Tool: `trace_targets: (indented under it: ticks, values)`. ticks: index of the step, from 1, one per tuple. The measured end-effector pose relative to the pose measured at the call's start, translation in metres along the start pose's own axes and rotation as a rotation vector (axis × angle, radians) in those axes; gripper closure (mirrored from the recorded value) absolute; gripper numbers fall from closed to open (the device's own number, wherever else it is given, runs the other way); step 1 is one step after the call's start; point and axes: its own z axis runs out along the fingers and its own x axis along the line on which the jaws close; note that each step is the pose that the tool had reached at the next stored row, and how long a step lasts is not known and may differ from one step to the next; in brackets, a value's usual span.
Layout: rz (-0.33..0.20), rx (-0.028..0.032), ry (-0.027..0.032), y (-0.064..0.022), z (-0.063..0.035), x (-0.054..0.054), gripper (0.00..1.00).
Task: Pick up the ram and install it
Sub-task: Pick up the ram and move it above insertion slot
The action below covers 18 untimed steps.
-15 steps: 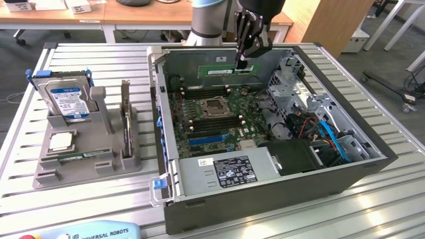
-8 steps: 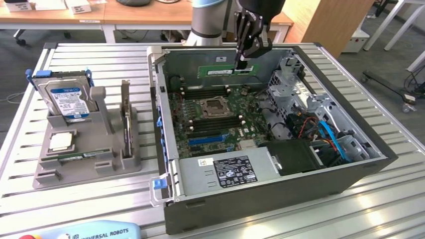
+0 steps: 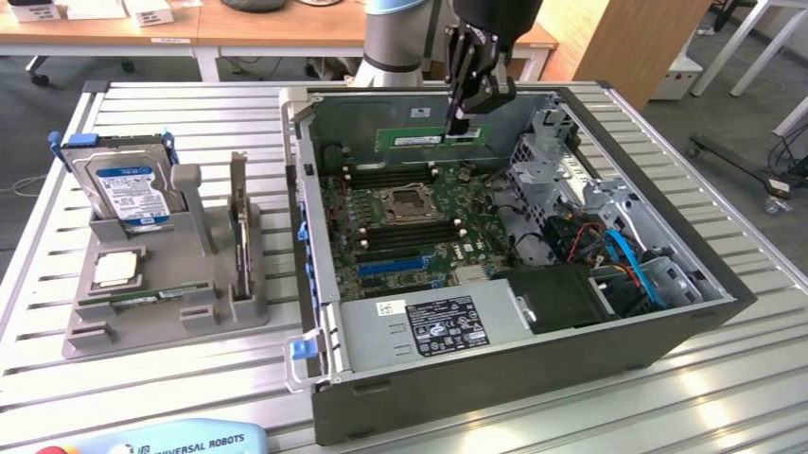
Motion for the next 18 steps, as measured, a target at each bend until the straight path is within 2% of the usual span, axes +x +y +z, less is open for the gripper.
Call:
trace_targets:
  ticks: [18]
  values:
    - [0.000,0.0001,-0.0001,-0.0001,0.0022,0.0000,0.89]
